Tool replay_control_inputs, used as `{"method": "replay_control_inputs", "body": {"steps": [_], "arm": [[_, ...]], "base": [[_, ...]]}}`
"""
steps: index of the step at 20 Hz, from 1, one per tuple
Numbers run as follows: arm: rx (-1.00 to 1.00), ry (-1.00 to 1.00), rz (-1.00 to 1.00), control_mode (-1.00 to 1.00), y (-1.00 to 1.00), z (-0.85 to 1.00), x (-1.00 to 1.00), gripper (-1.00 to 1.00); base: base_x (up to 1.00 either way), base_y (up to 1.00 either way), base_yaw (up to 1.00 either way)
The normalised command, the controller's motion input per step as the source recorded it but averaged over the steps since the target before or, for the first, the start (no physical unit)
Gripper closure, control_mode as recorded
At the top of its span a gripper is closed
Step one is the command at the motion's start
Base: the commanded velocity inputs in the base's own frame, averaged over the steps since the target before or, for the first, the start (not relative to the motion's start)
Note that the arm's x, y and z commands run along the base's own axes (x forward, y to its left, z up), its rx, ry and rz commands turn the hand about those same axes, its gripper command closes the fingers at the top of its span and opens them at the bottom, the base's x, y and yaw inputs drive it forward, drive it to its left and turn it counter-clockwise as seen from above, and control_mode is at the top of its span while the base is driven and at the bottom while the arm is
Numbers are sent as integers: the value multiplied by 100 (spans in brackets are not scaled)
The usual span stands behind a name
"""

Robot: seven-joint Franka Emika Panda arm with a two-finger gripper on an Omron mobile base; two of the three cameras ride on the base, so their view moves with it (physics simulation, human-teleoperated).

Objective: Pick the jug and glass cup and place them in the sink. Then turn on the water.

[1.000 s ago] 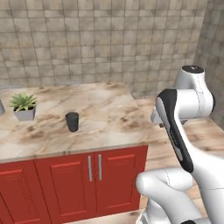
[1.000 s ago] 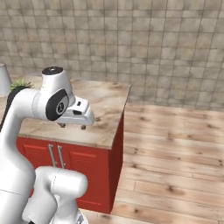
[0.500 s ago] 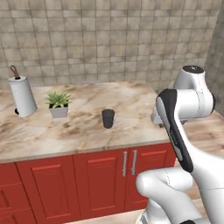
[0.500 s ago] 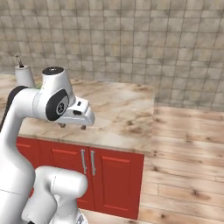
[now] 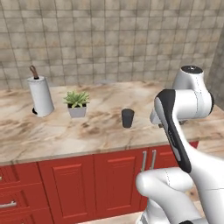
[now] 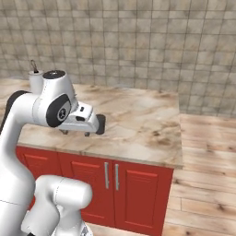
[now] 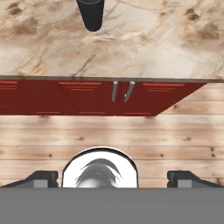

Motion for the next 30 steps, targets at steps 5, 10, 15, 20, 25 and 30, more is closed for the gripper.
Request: {"method": "replay_control_inputs", "body": {"steps": [5, 10, 15, 20, 25, 30], "arm": [[0, 0, 0, 100, 0, 0, 0, -100], [0, 0, 0, 100, 0, 0, 0, -100], [0, 0, 0, 100, 0, 0, 0, -100], [0, 0, 0, 100, 0, 0, 0, -100], [0, 0, 0, 100, 0, 0, 0, -100], [0, 0, 0, 100, 0, 0, 0, -100]], "base": [[38, 0, -8], [48, 0, -8], [44, 1, -2], [30, 0, 0], [33, 0, 0], [42, 1, 0]]}}
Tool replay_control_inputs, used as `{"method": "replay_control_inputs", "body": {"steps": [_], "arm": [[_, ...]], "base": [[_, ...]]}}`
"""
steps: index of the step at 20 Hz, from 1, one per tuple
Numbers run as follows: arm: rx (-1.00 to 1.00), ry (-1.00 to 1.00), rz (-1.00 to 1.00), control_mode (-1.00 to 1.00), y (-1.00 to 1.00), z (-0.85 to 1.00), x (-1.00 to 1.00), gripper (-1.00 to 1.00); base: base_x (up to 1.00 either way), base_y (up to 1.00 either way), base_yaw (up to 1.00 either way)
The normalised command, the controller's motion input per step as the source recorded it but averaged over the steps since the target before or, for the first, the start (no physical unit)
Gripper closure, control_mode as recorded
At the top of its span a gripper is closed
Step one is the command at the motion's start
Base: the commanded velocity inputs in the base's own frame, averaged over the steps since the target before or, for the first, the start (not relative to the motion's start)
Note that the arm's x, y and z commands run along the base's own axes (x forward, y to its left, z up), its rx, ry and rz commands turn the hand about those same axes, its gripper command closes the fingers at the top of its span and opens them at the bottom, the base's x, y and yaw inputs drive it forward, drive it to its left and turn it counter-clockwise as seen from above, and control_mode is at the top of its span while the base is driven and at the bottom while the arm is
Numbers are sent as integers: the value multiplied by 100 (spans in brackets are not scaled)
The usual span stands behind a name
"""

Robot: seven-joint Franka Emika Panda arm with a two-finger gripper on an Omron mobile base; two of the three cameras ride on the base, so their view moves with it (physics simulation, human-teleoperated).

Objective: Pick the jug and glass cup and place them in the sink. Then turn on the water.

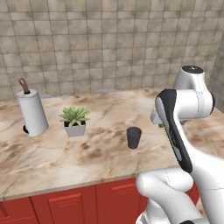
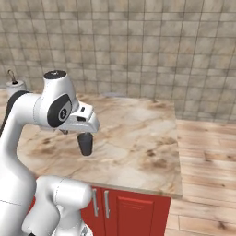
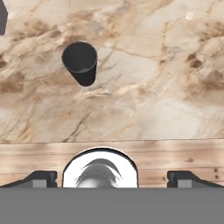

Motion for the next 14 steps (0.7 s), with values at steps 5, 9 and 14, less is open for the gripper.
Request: {"method": "replay_control_inputs", "body": {"steps": [5, 9, 14], "arm": [[0, 0, 0, 100, 0, 0, 0, -100], [0, 0, 0, 100, 0, 0, 0, -100], [0, 0, 0, 100, 0, 0, 0, -100]], "base": [[41, 0, 0], [37, 0, 0], [34, 0, 0]]}}
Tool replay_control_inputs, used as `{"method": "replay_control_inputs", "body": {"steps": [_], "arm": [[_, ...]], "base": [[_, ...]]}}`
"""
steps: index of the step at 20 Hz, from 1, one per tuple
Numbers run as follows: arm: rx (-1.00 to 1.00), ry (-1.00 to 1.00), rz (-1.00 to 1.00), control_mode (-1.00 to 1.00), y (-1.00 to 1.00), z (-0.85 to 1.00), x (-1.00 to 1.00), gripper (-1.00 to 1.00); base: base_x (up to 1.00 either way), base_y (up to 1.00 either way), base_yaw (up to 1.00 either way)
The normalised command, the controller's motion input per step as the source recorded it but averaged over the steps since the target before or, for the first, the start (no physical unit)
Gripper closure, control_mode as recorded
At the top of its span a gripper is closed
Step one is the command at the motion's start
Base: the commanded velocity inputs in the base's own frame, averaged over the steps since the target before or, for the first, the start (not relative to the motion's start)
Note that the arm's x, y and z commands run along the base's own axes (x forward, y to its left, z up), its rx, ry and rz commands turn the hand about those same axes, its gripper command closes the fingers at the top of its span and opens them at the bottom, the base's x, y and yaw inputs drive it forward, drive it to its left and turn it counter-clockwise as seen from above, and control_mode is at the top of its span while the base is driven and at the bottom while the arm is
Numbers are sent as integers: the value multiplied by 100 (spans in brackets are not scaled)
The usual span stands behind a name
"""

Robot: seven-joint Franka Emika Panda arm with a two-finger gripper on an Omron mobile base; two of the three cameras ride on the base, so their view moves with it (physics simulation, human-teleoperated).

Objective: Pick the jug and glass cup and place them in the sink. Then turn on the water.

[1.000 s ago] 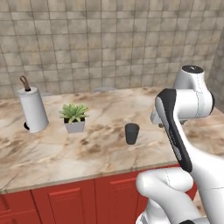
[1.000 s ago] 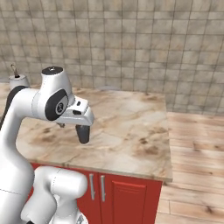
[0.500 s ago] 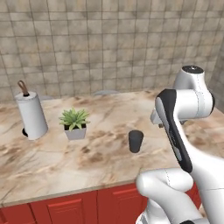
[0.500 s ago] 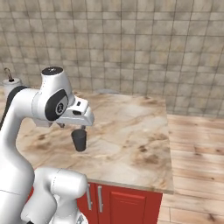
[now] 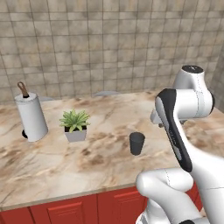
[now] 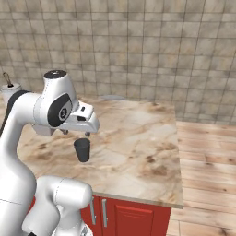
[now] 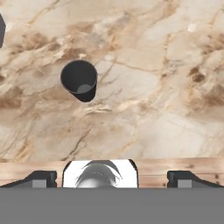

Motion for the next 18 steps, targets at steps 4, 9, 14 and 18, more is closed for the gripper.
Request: {"method": "replay_control_inputs", "body": {"steps": [4, 9, 14, 18], "arm": [[0, 1, 0, -100, 0, 0, 33, -100], [0, 8, 0, -100, 1, -4, 30, -100], [0, 11, 0, -100, 3, -8, 24, -100], [0, 12, 0, -100, 1, -11, 13, -100]], "base": [[0, 0, 0], [0, 0, 0], [0, 0, 0], [0, 0, 0]]}}
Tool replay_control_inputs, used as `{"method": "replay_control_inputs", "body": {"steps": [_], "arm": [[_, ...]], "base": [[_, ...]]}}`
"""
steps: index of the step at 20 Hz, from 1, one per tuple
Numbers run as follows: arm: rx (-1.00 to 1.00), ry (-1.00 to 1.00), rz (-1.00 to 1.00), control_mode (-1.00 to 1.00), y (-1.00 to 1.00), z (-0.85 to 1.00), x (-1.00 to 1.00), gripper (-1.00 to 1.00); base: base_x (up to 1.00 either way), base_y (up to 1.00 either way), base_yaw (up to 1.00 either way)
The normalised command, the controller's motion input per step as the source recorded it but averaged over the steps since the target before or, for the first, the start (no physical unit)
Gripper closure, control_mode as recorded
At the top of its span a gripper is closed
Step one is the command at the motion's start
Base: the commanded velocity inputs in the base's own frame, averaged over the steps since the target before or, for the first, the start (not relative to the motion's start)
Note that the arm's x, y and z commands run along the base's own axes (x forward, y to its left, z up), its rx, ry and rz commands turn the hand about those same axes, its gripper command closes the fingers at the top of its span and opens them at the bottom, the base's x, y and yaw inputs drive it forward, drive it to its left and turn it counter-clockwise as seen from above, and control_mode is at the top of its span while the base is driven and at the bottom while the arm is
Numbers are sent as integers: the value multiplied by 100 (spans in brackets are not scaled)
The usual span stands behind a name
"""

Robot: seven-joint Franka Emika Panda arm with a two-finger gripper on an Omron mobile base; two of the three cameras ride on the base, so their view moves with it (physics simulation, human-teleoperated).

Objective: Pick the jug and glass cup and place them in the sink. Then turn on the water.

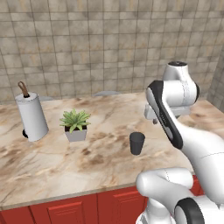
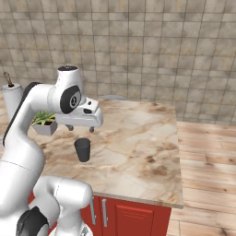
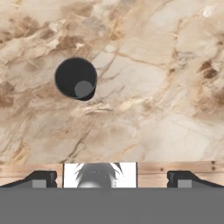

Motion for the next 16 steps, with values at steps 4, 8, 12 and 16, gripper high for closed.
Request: {"method": "replay_control_inputs", "body": {"steps": [4, 8, 12, 16], "arm": [[0, 9, 0, -100, 1, -17, 6, -100], [0, 6, 0, -100, 0, -19, 5, -100], [0, 4, 0, -100, 1, -17, 2, -100], [0, 5, 0, -100, 2, -14, 2, -100]], "base": [[0, 0, 0], [0, 0, 0], [0, 0, 0], [0, 0, 0]]}}
